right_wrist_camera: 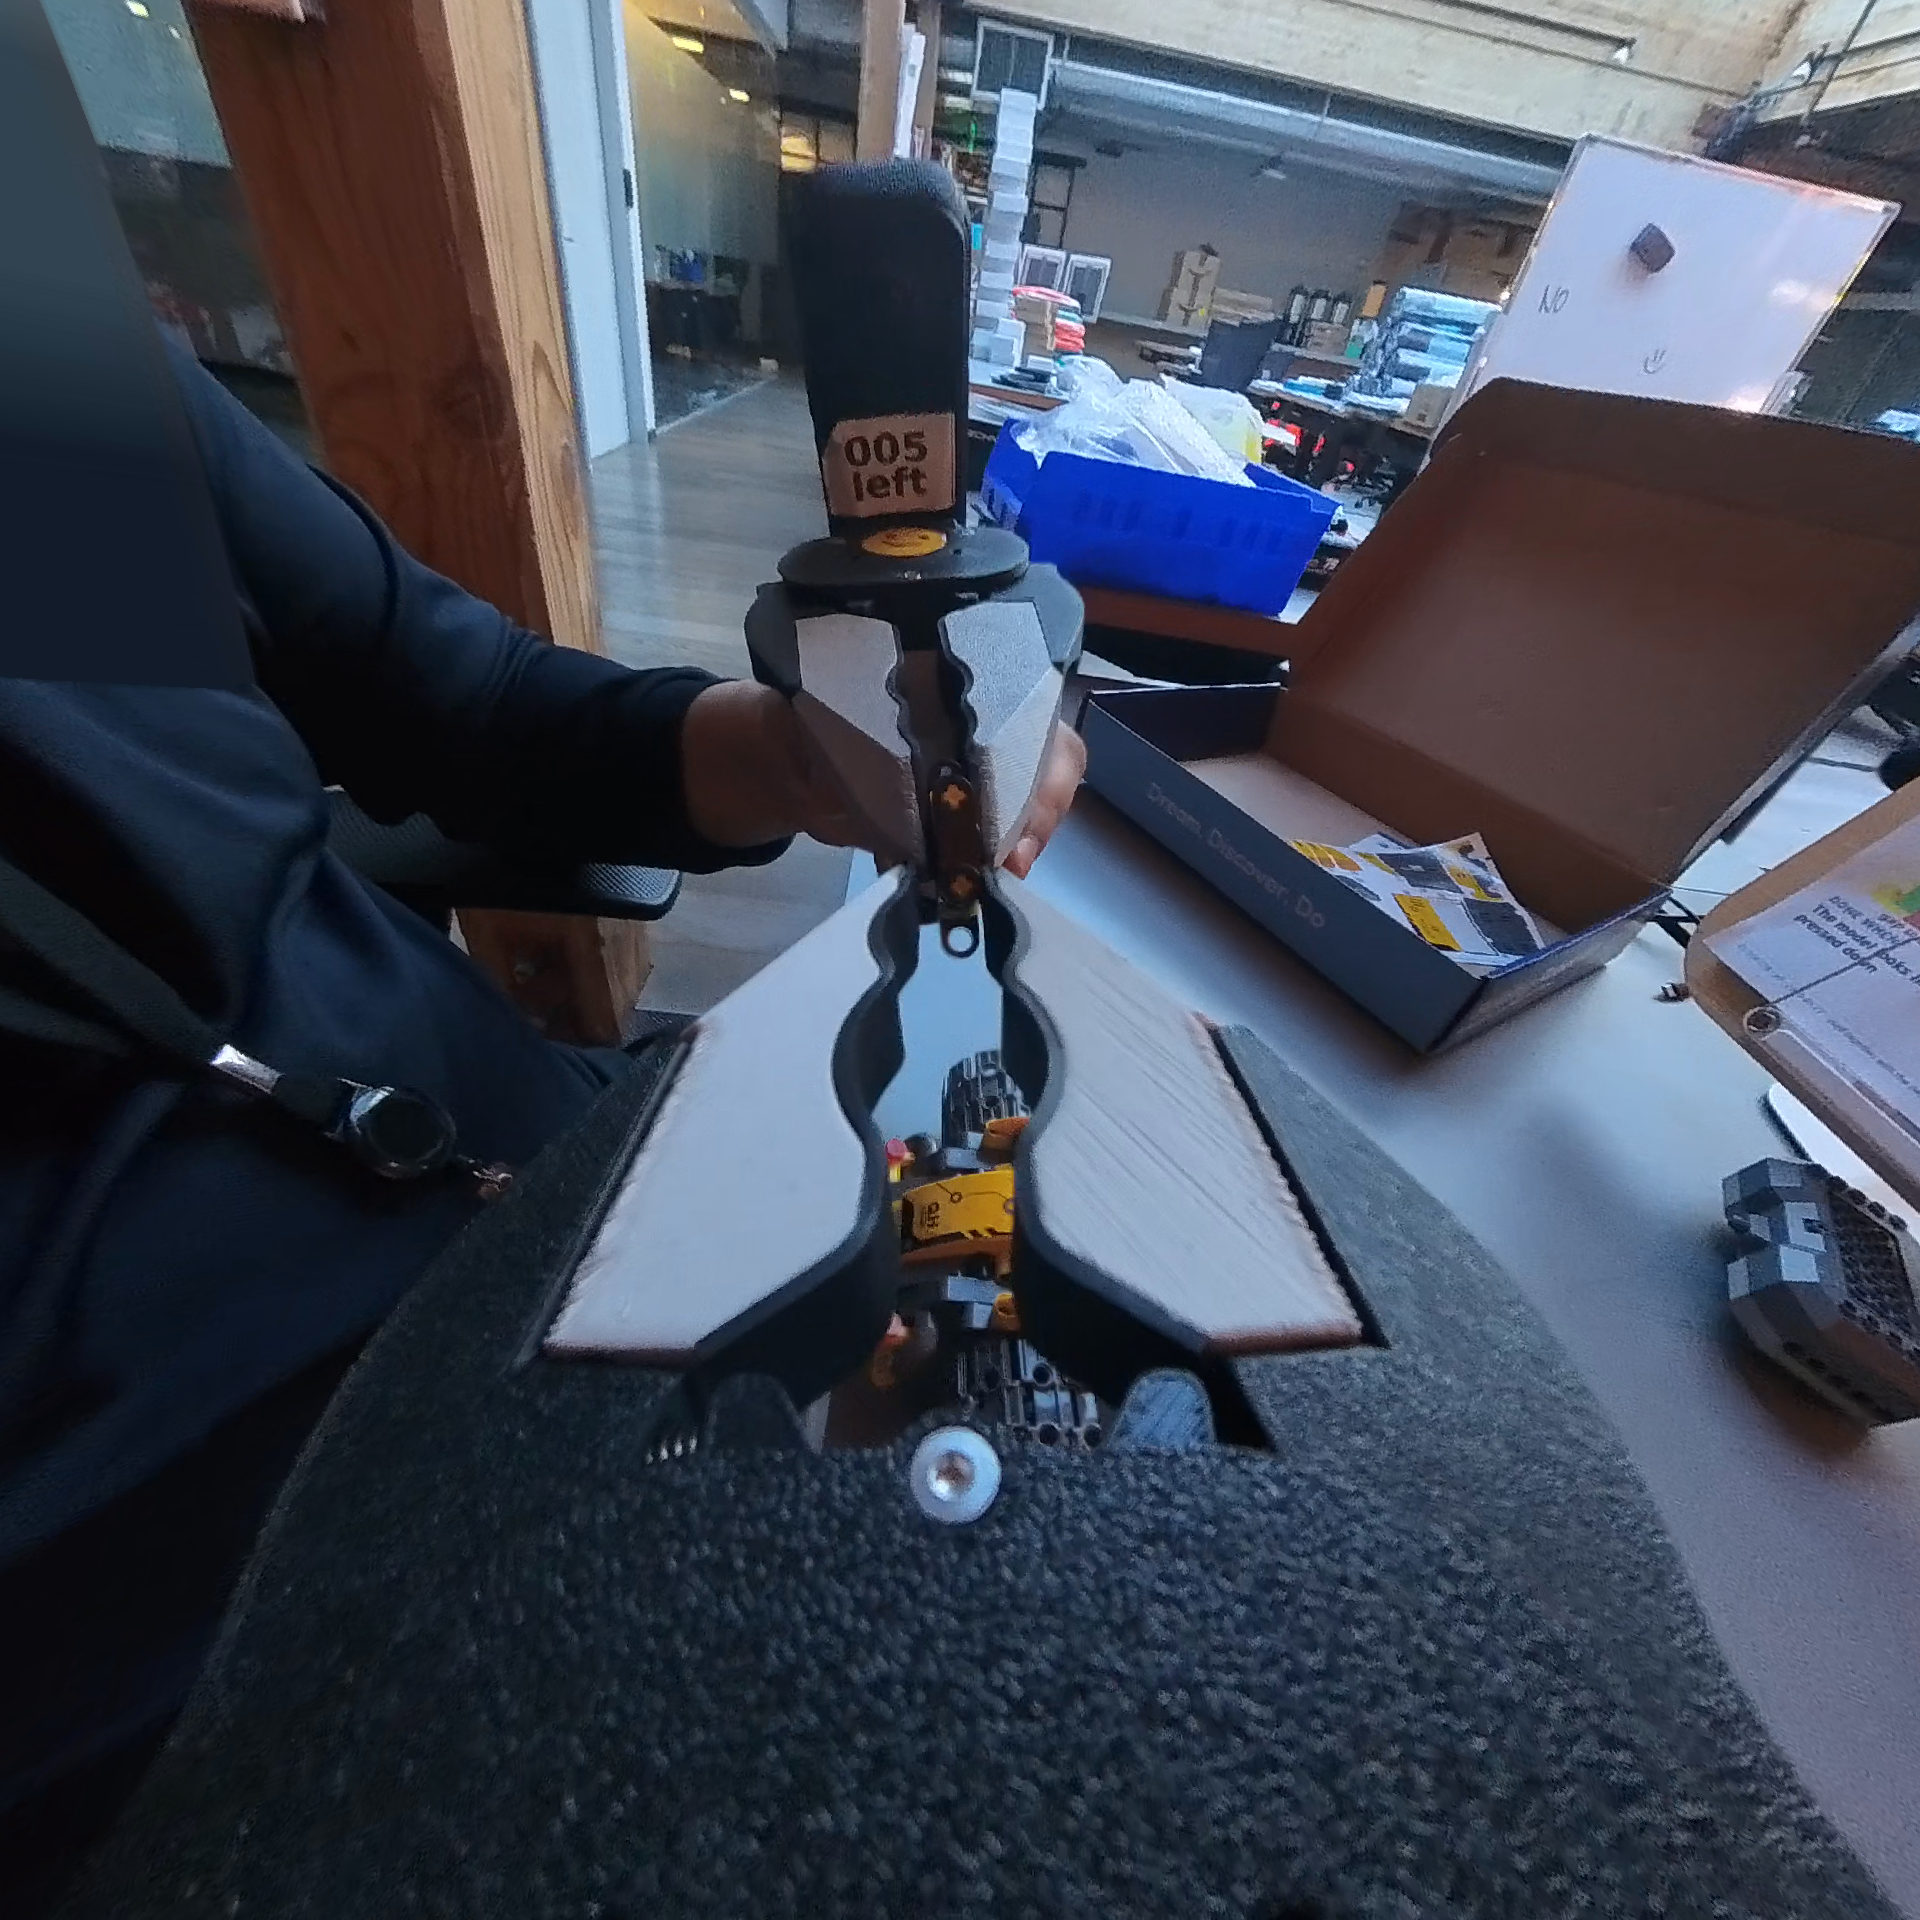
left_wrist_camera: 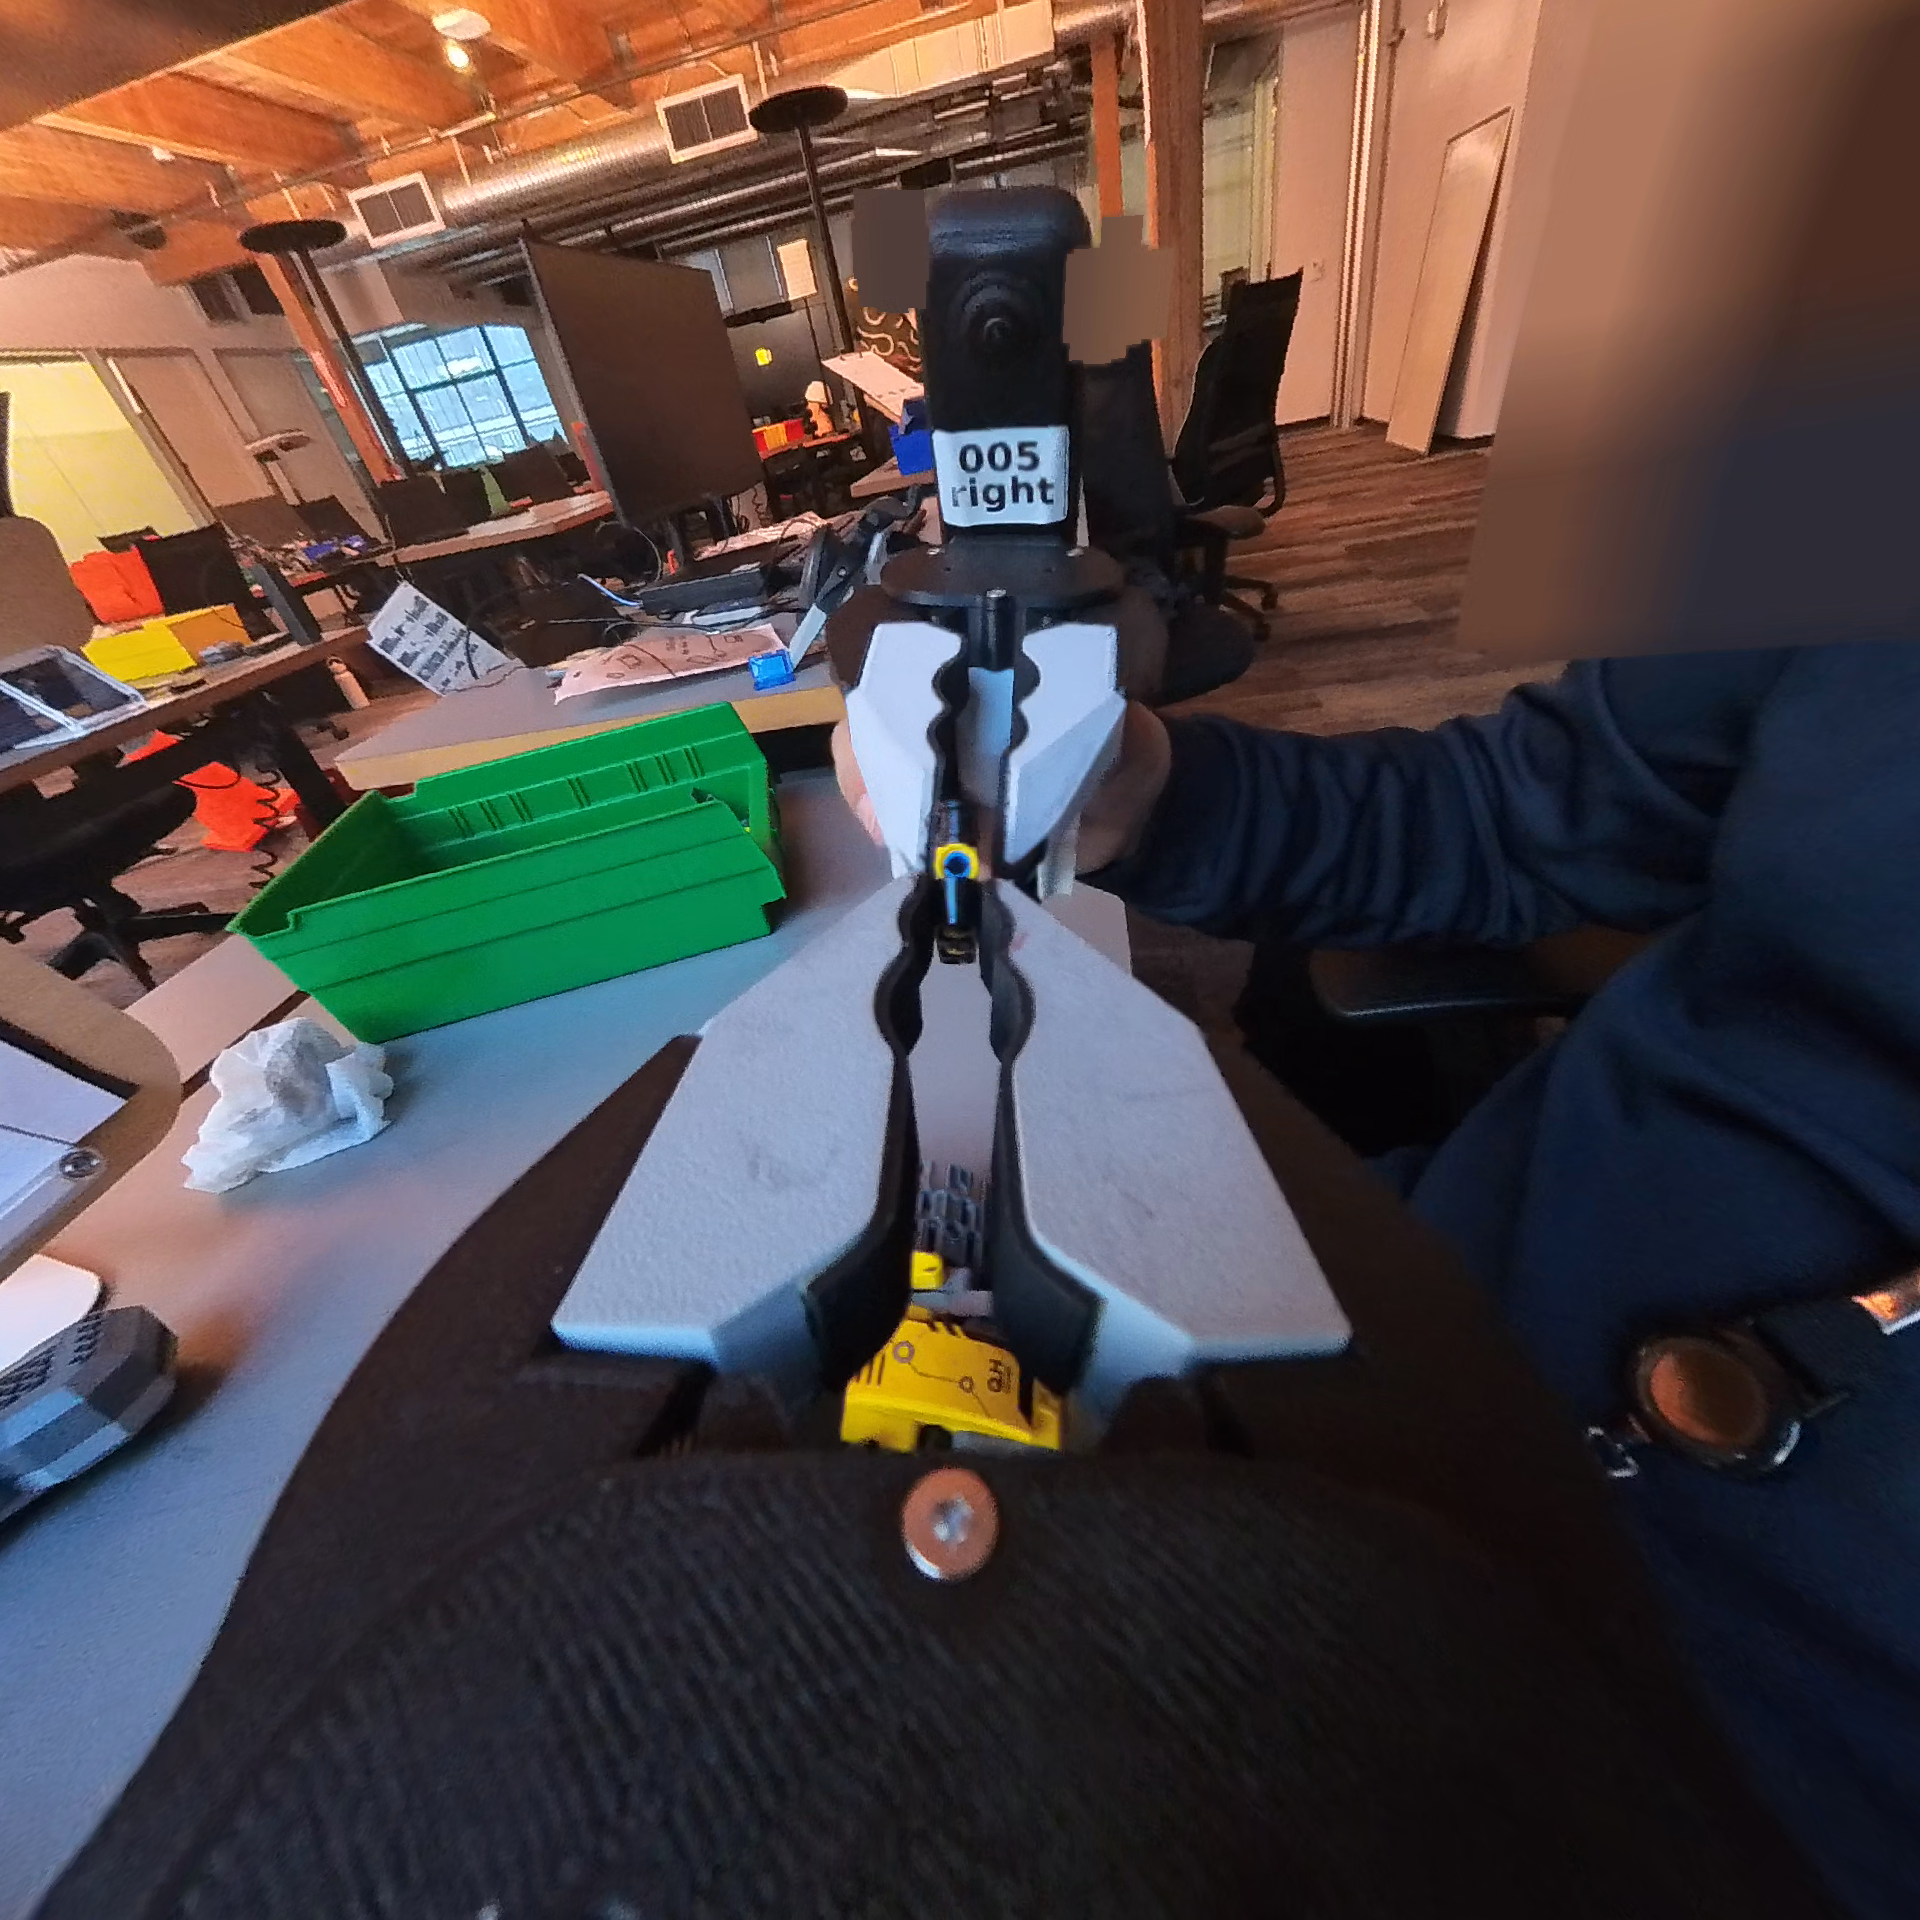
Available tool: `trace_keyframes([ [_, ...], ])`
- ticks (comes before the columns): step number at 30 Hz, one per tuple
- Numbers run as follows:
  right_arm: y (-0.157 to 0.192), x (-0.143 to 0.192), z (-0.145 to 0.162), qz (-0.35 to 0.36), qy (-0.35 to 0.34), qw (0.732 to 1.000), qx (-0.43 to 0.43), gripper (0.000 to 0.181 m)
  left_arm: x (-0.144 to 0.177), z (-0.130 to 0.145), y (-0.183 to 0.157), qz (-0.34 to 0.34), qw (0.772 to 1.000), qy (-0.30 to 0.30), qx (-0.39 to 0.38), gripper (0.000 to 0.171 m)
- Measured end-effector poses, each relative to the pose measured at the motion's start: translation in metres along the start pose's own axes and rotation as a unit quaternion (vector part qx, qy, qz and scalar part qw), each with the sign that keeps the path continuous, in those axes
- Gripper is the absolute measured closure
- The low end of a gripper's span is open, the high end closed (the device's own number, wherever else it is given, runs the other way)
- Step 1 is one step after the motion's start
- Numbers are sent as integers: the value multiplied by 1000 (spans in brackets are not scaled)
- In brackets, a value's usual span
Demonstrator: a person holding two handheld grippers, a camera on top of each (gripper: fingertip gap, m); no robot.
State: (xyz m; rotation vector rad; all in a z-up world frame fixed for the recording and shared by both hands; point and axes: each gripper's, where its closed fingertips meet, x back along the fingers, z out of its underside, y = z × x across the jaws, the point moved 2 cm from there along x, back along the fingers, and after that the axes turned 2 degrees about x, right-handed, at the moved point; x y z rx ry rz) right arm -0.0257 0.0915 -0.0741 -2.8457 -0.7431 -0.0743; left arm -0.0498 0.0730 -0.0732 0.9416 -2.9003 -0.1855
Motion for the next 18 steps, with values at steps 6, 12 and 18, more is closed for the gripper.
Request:
trace_keyframes([
  [6, 3, 2, -7, 3, -8, 1000, 15, 176, -1, -5, -4, 11, 1000, -10, 6, 167],
  [12, 6, 0, -12, -20, -43, 998, -27, 176, 1, -9, -7, 15, 1000, -27, 3, 166],
  [18, -10, -2, -14, -15, -122, 983, -135, 177, 0, -9, 5, -66, 997, -44, 18, 165],
])
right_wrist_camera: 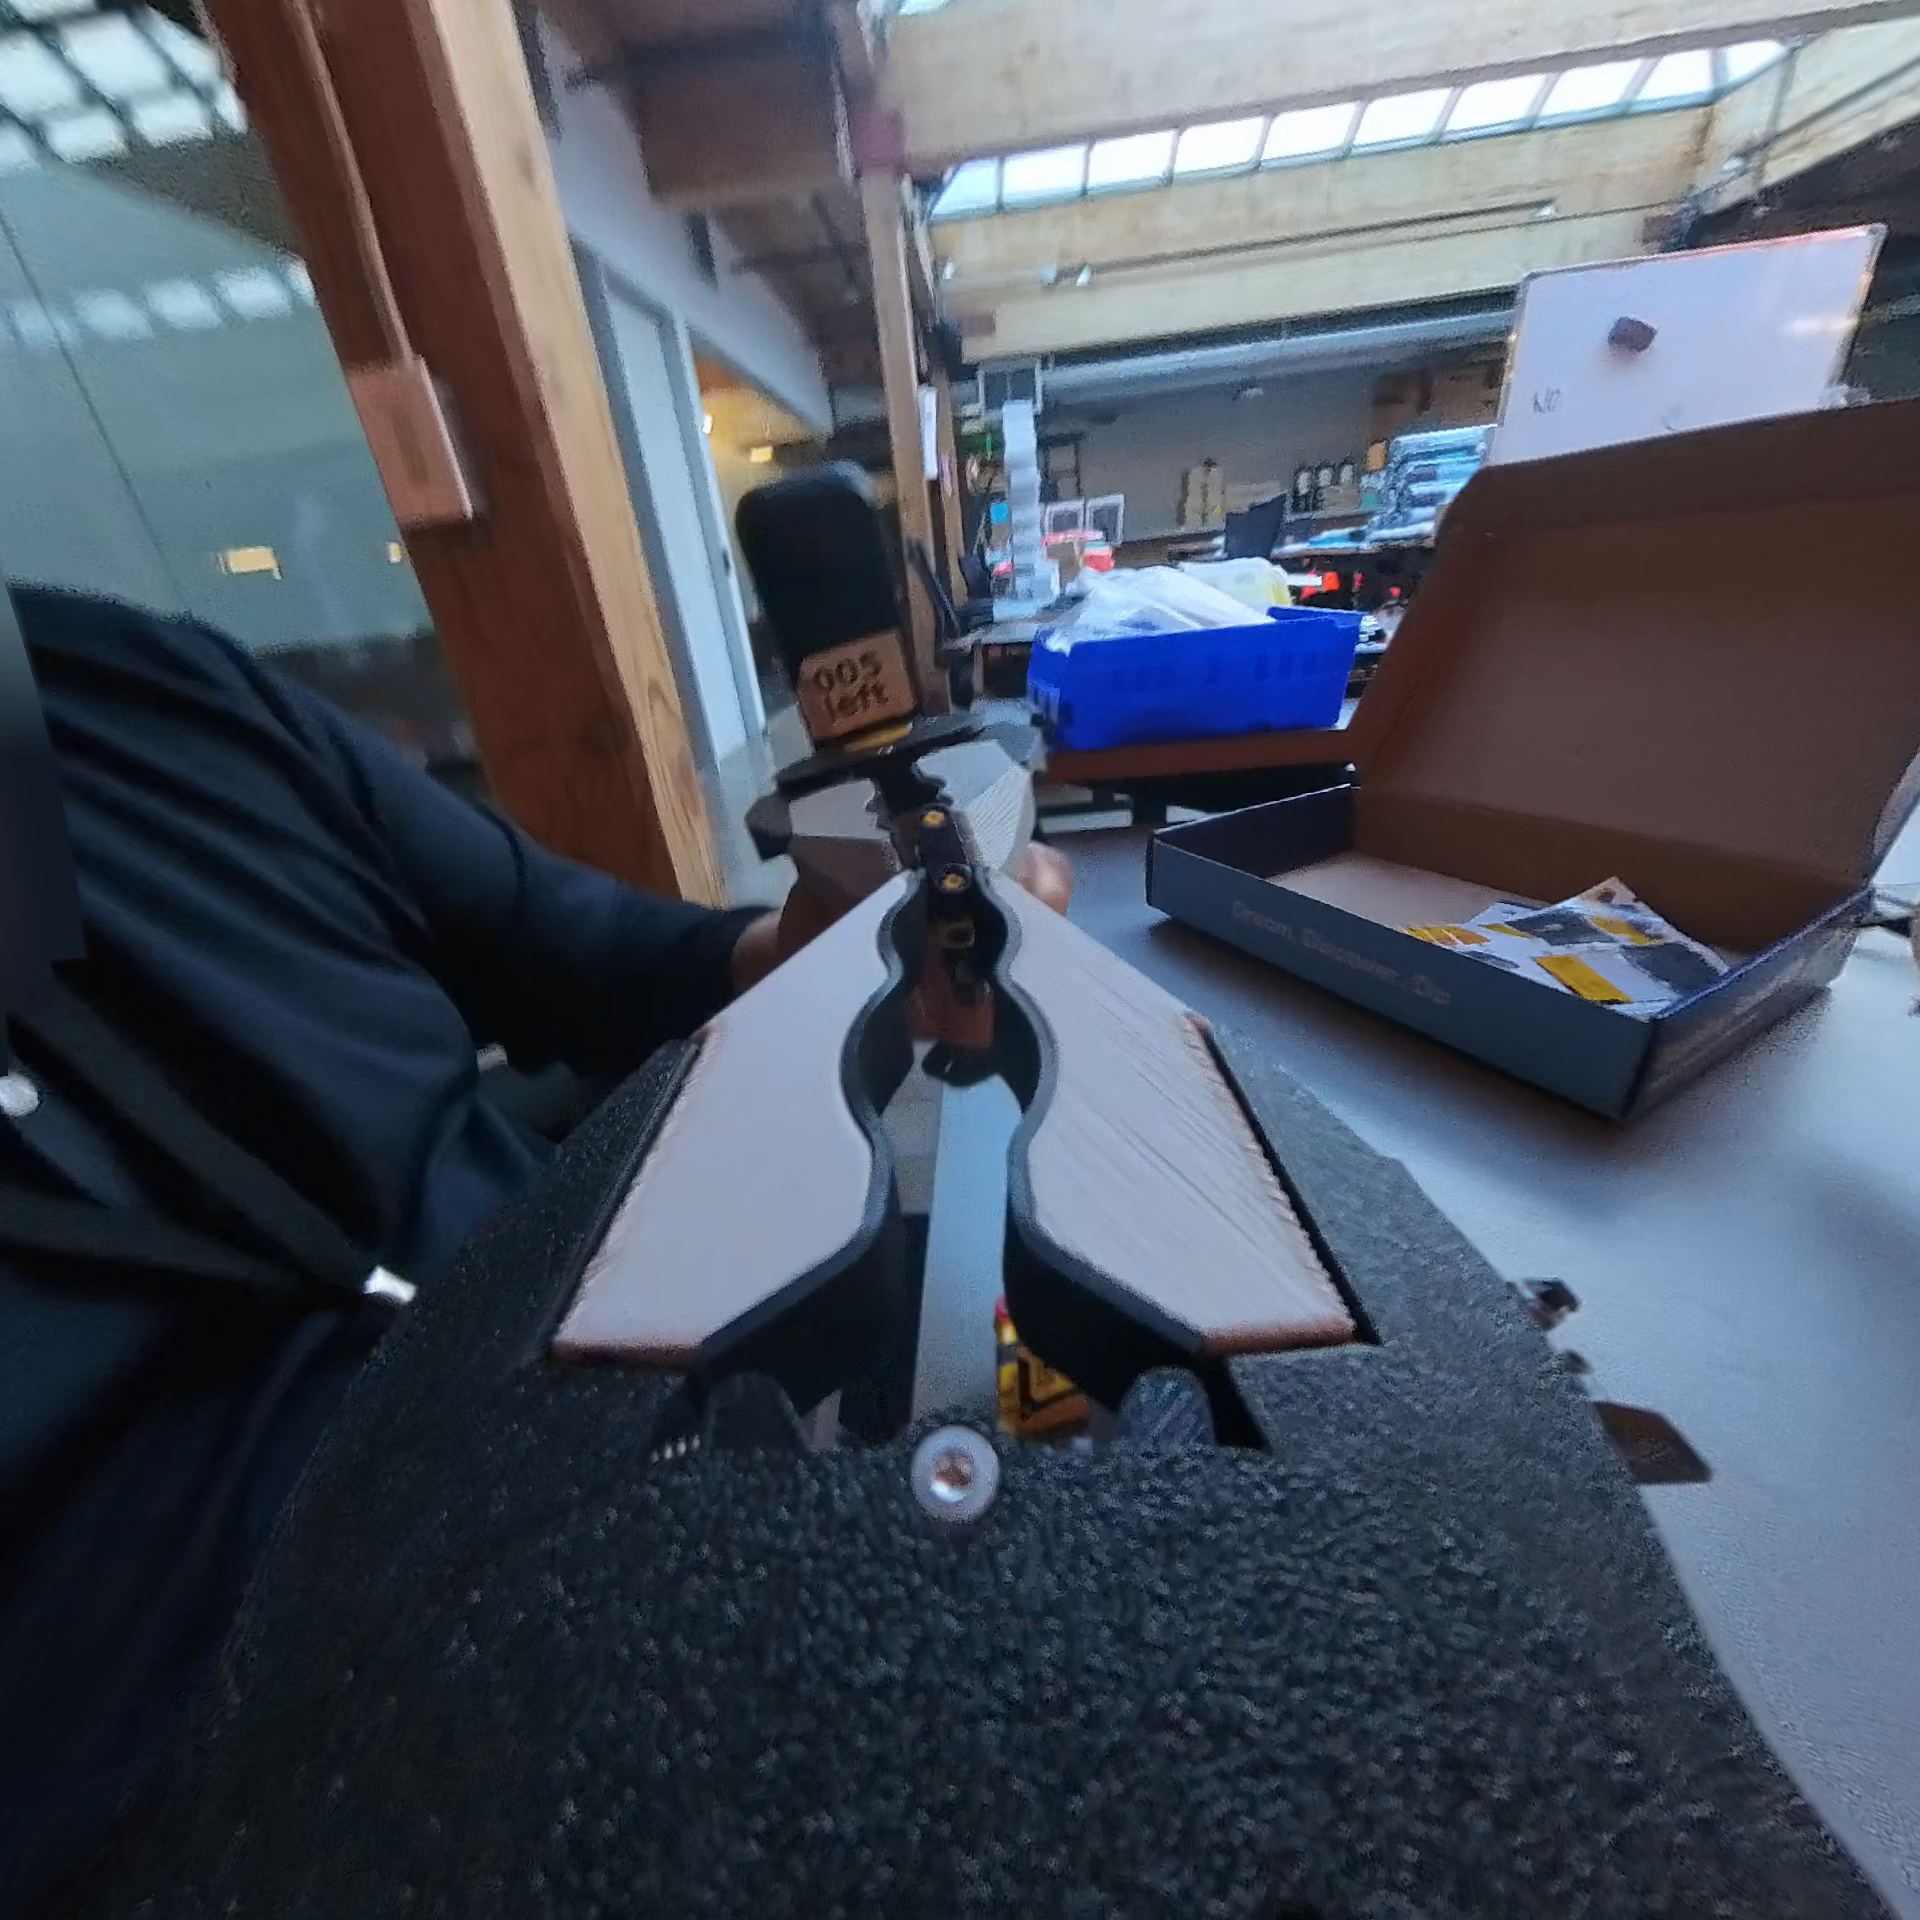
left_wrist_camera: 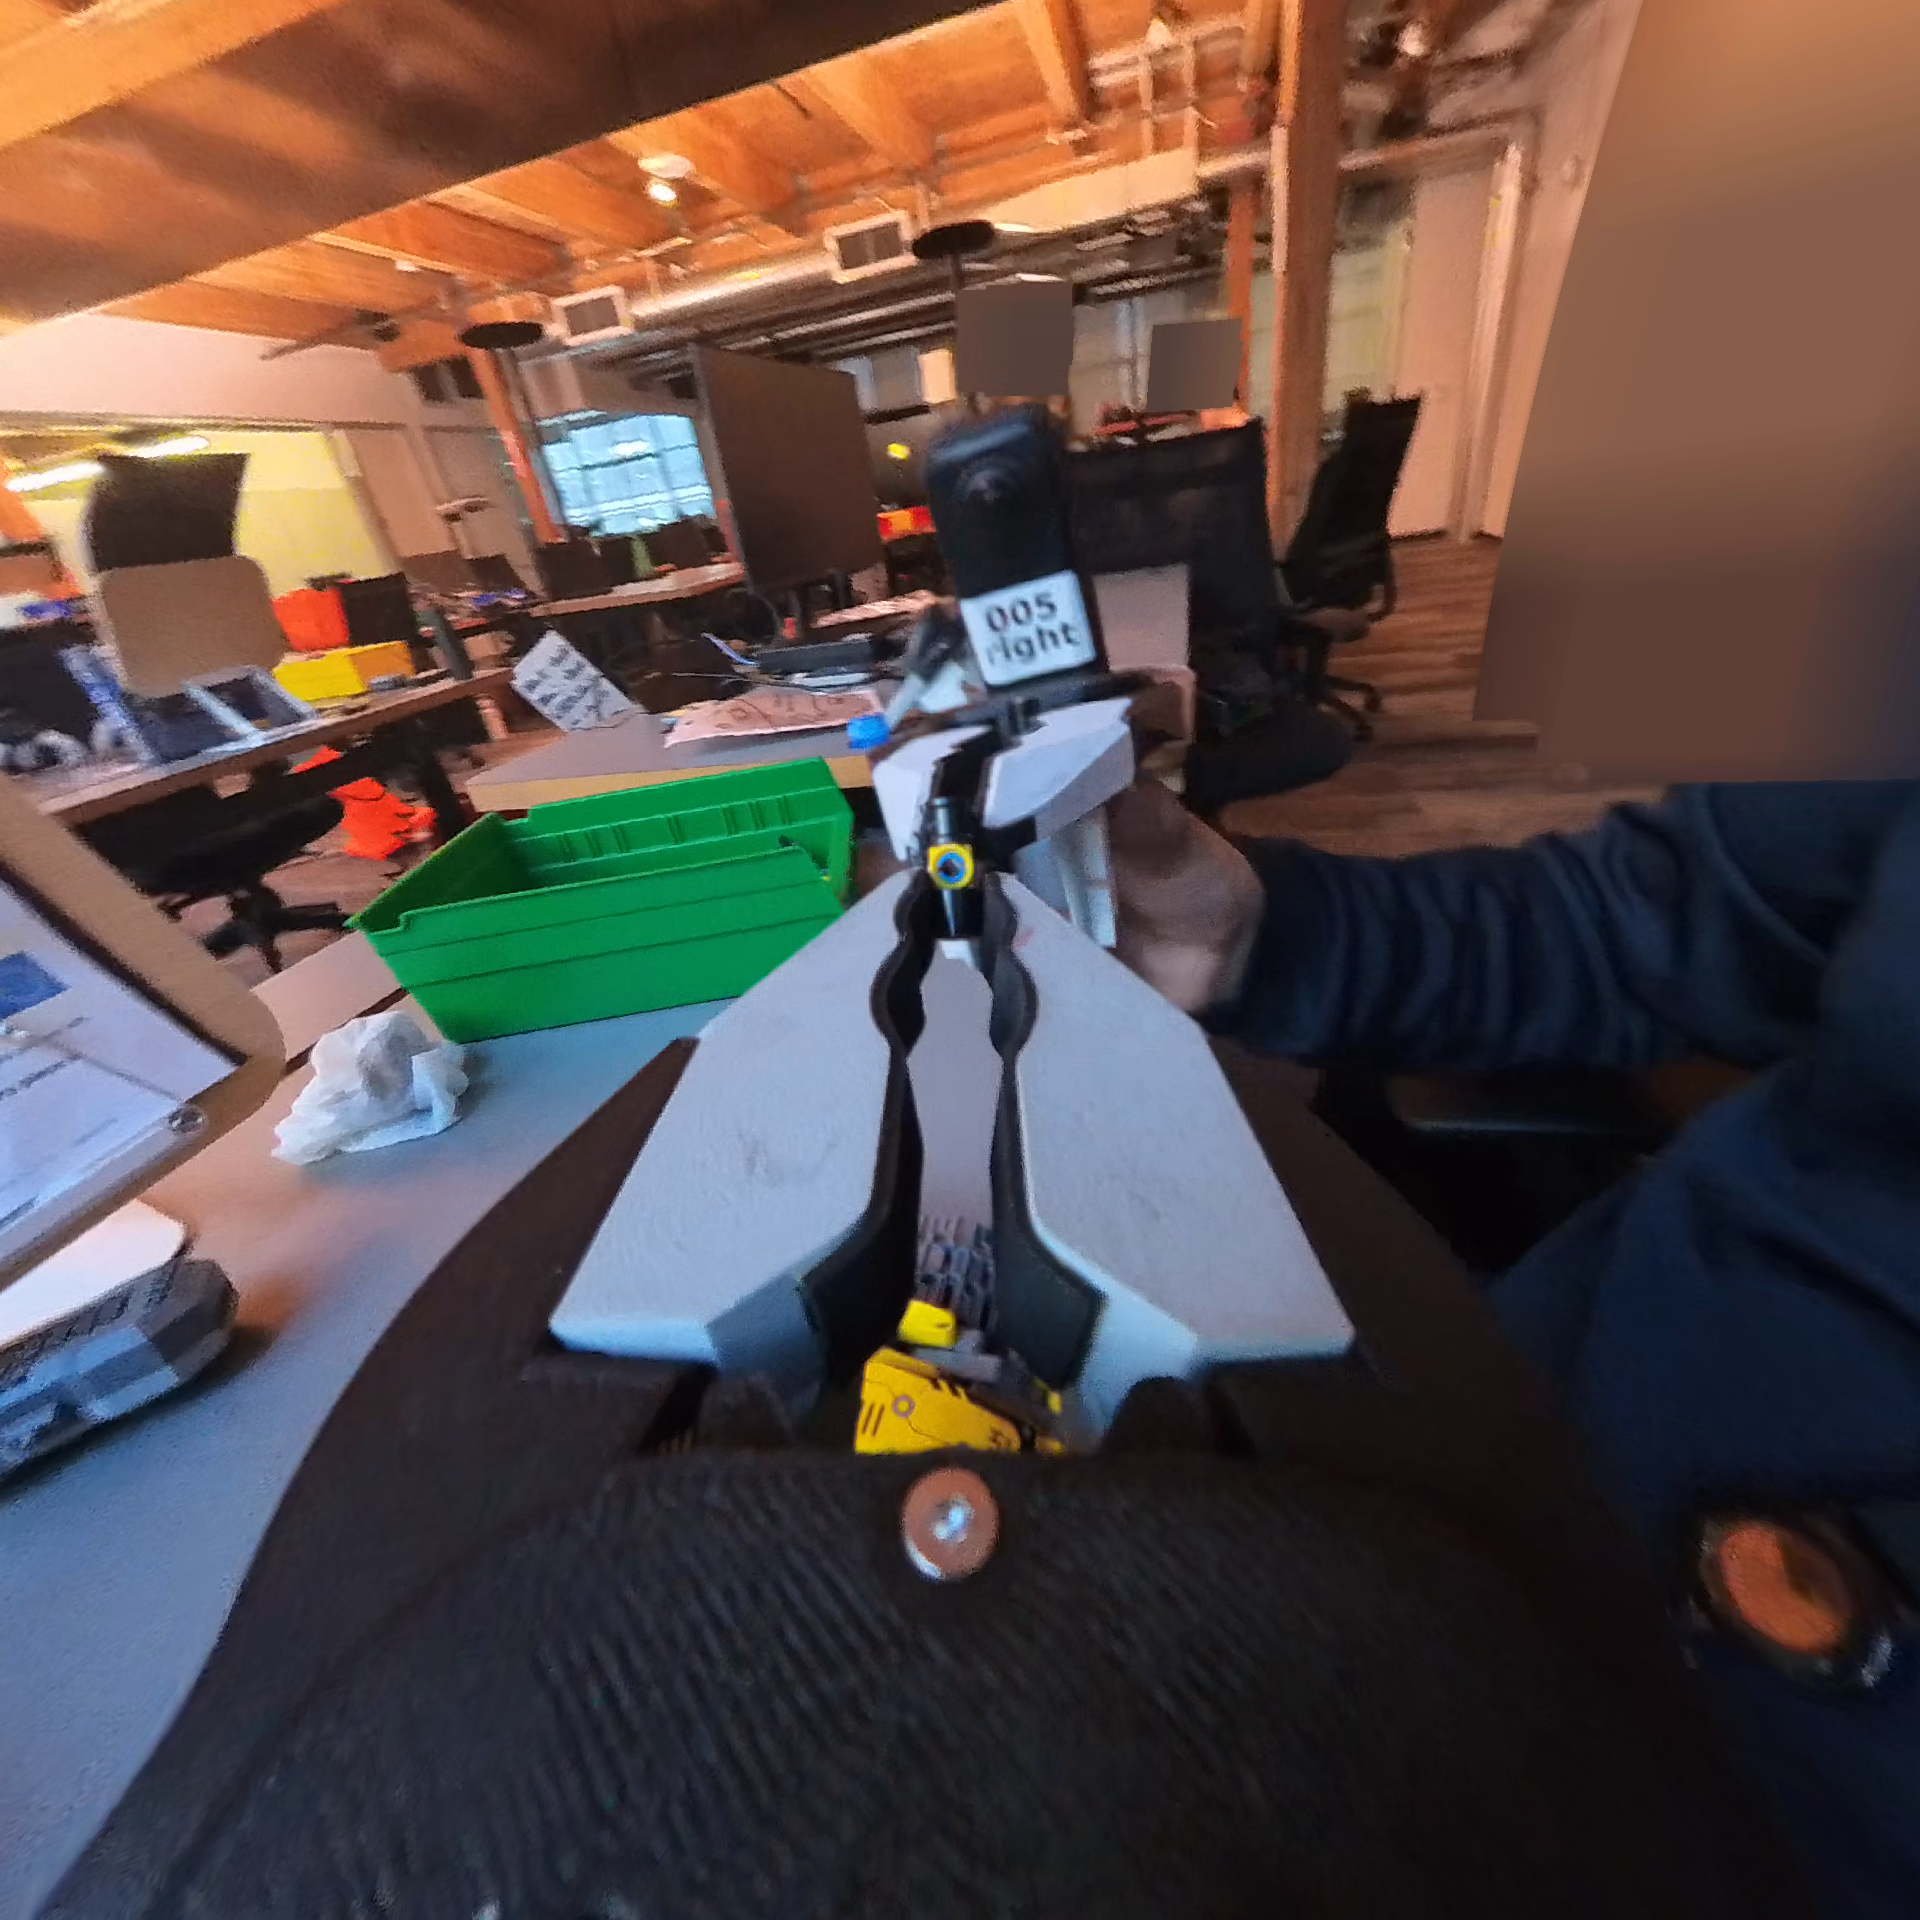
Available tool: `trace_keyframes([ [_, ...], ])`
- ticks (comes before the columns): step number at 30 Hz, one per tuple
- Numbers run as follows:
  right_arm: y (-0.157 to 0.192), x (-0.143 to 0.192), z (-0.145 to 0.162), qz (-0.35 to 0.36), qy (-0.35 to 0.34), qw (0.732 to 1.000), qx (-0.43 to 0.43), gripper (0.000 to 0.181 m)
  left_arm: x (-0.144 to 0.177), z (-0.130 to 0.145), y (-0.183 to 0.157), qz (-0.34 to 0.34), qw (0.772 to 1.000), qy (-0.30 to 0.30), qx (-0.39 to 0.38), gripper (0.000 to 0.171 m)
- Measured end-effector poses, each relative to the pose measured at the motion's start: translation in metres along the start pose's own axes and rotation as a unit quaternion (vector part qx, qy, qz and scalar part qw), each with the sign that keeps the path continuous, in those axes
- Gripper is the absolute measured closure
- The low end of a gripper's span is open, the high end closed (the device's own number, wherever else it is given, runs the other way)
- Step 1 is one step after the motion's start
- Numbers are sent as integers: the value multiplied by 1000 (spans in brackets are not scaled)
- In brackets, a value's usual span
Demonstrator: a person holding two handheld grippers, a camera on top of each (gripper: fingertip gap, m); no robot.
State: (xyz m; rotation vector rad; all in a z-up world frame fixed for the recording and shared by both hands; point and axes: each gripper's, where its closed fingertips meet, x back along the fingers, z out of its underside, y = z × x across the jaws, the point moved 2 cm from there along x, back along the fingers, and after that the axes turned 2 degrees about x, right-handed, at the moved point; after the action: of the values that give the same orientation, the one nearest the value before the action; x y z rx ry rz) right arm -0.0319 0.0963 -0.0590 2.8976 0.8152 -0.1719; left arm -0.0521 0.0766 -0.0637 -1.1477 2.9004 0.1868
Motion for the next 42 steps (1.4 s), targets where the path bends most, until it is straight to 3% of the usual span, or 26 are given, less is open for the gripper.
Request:
trace_keyframes([
  [5, -17, -6, -2, 36, -82, 987, -130, 178, 2, 1, 15, -73, 997, -29, 8, 165],
  [12, -32, -3, 4, 75, -97, 978, -167, 179, 0, 12, 29, -123, 991, 5, -48, 164],
  [17, -29, -3, 5, 108, -45, 992, -53, 178, 1, 13, 29, -130, 979, 57, -144, 164],
  [19, -21, -3, 8, 88, 17, 995, 54, 176, 4, 11, 20, -75, 980, 91, -163, 165],
  [21, -18, -1, 22, 75, 125, 983, 110, 175, 9, 23, 17, -16, 983, 152, -102, 167],
  [25, -15, 3, 24, 99, 179, 959, 195, 175, 6, 31, 13, 23, 987, 154, -33, 167],
  [30, -5, 7, 23, 78, 199, 954, 209, 173, 3, 44, 4, 49, 980, 189, -33, 168],
  [35, -5, 6, 37, 65, 233, 949, 203, 168, 0, 46, 2, 49, 981, 185, -44, 167],
  [42, -6, -1, 40, 61, 207, 959, 183, 175, 0, 45, 3, 40, 983, 167, -60, 167],
])
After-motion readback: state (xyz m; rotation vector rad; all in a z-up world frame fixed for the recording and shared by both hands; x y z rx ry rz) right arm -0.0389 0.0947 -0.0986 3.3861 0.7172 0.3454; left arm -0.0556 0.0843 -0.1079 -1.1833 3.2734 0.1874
